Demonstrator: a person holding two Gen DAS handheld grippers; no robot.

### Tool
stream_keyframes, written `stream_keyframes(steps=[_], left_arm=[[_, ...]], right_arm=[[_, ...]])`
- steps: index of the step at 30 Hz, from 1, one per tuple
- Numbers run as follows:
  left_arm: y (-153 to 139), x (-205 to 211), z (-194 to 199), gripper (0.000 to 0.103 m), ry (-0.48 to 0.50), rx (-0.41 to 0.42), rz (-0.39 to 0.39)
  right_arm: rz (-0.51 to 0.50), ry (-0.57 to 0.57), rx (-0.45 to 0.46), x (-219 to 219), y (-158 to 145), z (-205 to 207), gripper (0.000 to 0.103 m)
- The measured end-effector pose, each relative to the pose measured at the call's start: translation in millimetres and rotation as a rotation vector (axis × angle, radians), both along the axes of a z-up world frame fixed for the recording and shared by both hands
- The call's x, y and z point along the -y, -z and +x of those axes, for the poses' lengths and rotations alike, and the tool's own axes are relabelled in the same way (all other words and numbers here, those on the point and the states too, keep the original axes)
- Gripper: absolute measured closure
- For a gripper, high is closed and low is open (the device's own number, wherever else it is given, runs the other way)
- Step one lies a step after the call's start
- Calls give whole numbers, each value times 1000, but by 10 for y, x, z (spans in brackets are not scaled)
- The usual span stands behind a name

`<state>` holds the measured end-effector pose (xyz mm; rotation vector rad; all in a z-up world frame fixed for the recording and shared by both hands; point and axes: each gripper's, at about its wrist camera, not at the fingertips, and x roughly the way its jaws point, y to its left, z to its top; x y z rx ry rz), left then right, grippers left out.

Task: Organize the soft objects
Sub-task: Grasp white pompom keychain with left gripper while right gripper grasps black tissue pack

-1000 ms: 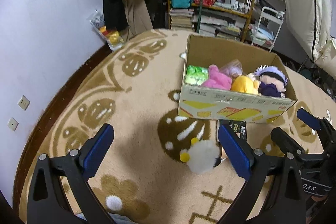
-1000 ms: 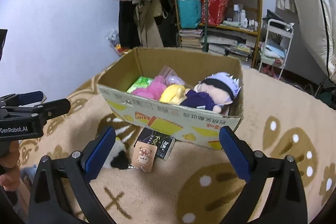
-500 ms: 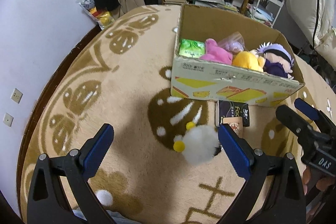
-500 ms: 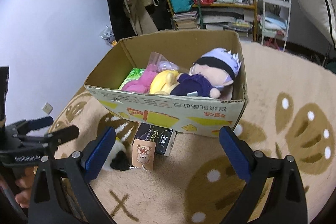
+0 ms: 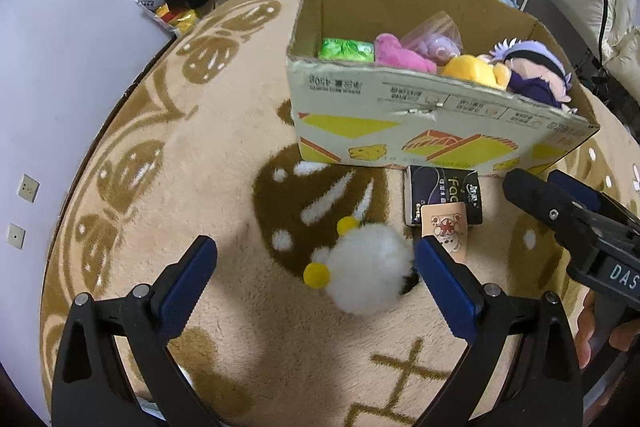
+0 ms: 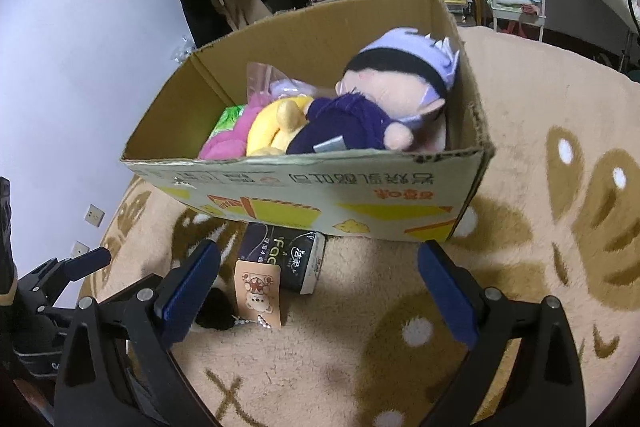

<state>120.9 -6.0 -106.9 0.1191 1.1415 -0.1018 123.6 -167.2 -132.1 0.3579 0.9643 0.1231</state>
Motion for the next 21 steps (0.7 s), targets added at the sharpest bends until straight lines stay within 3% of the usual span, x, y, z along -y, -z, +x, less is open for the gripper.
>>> stream_keyframes(steps=[16, 21], left_arm=[[485, 81, 130, 7, -3, -194, -49], [574, 46, 170, 21, -9, -260, -126]], right_arm=[[-3, -47, -44, -153, 173, 147, 0], [-3, -59, -80, -262, 291, 192, 0]])
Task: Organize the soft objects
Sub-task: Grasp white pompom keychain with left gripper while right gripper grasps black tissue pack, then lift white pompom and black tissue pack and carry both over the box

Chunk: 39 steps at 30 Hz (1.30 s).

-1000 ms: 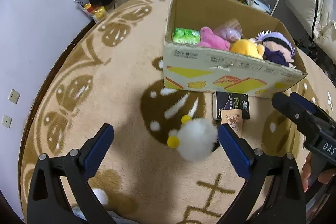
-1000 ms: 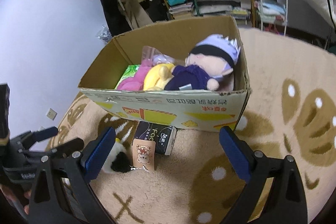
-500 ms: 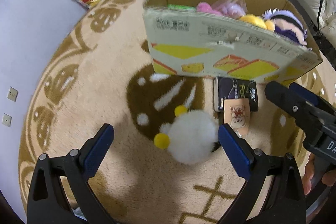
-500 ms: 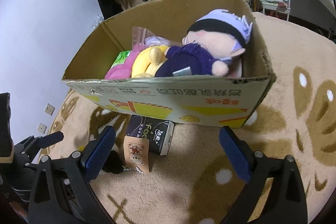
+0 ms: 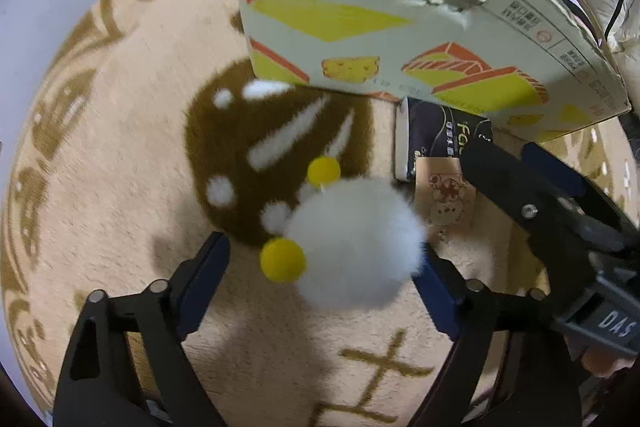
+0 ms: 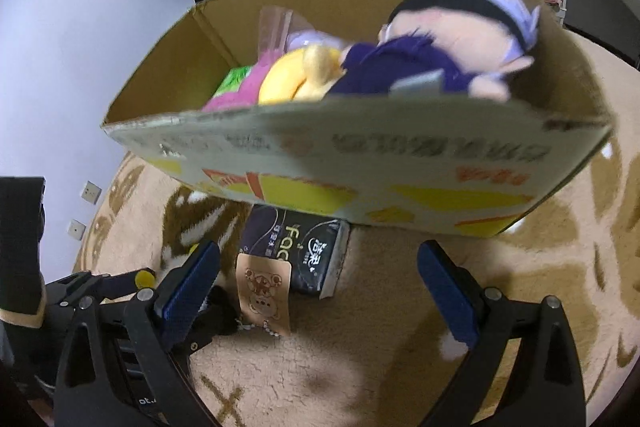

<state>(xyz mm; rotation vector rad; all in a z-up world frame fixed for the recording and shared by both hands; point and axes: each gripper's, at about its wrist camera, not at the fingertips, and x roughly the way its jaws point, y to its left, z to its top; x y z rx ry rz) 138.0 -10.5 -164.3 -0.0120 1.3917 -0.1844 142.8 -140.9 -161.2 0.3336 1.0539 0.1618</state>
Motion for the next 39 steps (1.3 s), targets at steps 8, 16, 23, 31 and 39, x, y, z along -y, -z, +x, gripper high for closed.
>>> stream_keyframes(steps=[8, 16, 23, 31, 39], left_arm=[[-51, -101, 61, 47, -26, 20, -38], [80, -184, 117, 53, -29, 4, -128], [60, -344, 115, 63, -33, 6, -152], [-16, -624, -22, 67, -39, 39, -59], [-103, -572, -96, 68, -43, 98, 26]], right_arm=[[-3, 23, -15, -79, 98, 72, 0], [-50, 50, -19, -212, 192, 166, 0], [-94, 69, -29, -322, 247, 218, 0], [-204, 84, -61, -582, 282, 253, 10], [-234, 100, -83, -538, 239, 146, 34]])
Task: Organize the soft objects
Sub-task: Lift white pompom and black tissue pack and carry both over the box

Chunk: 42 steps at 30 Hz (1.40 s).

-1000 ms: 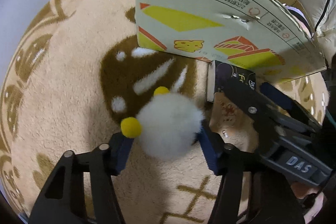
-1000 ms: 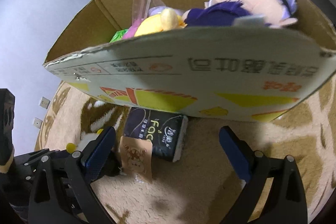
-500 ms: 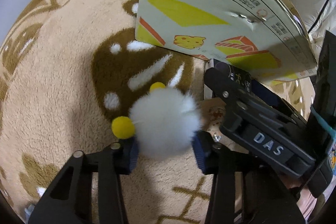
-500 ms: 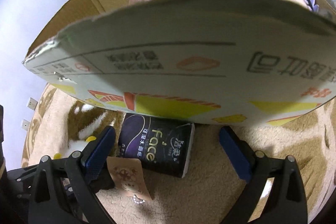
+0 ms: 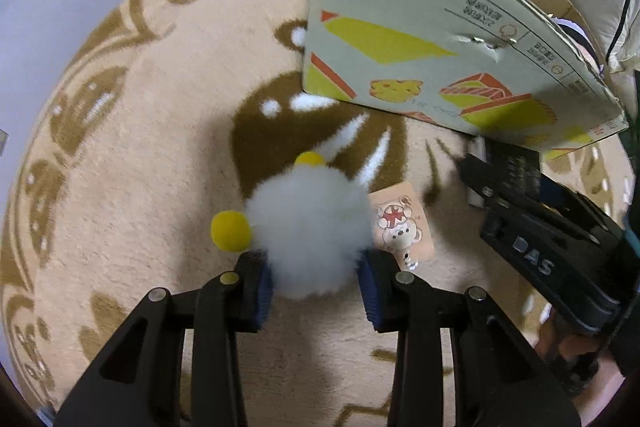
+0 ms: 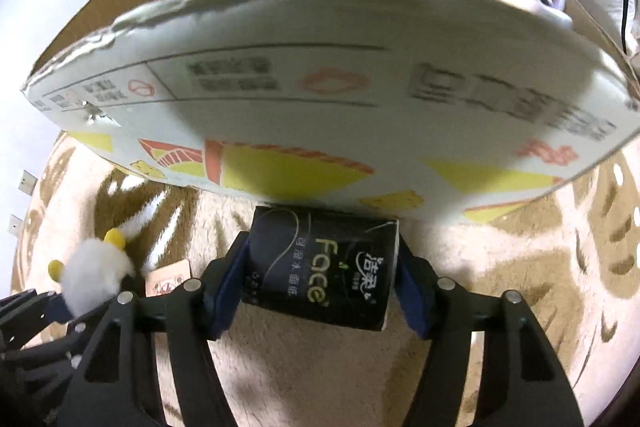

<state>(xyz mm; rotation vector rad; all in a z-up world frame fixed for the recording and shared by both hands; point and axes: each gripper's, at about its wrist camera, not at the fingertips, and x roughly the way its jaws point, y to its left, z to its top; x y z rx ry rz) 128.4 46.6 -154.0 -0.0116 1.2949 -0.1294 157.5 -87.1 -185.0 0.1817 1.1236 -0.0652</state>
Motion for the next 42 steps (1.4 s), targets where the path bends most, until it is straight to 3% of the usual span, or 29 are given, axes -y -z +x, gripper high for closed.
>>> stream_keyframes(steps=[4, 10, 17, 23, 33, 42], left_arm=[[-101, -12, -30, 68, -12, 32, 33], [-322, 247, -118, 68, -22, 120, 72], [-757, 387, -290, 68, -9, 289, 102], [-1121, 376, -362, 68, -24, 494, 89], [-1505, 529, -462, 68, 12, 682, 121], [-1849, 634, -446, 68, 38, 847, 144]], right_arm=[[21, -6, 25, 37, -86, -72, 34], [-29, -41, 109, -45, -387, -226, 34], [-47, -42, 225, -47, -761, -437, 34], [-42, -16, 304, 292, -997, -636, 34], [-79, 13, 532, 491, -1457, -880, 34], [-75, -19, 634, 505, -1738, -872, 34]])
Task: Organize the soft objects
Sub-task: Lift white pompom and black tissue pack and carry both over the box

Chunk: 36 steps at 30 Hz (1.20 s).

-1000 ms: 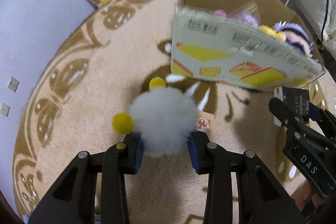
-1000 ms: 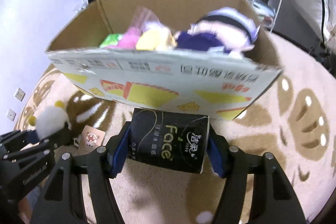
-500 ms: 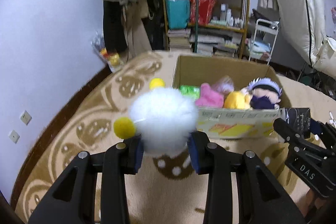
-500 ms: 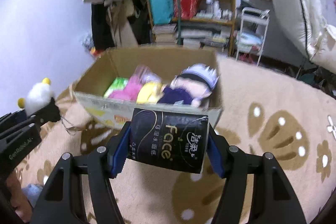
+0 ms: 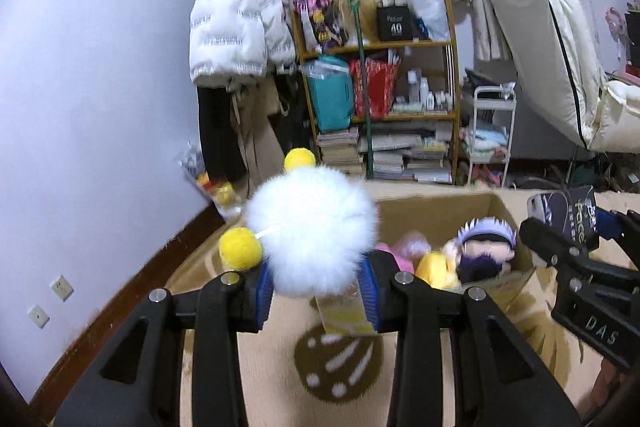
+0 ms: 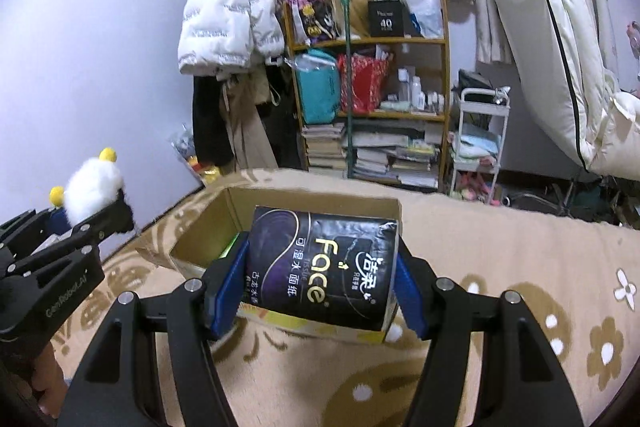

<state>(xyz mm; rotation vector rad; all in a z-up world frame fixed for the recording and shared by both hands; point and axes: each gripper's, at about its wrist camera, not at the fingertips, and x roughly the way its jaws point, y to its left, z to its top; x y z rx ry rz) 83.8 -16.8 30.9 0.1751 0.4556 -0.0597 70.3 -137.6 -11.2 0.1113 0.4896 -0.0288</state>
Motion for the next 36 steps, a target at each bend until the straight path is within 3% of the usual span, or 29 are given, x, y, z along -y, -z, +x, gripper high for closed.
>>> stream_keyframes(steps=[6, 17, 36], left_arm=[[-124, 65, 89, 68, 25, 67, 15], [-92, 164, 299, 68, 42, 109, 56], [296, 156, 674, 67, 42, 0, 21]], right_arm=[[-49, -8, 47, -45, -87, 67, 34], [-18, 29, 109, 113, -92, 212, 34], [-39, 66, 84, 223, 209, 580, 33]])
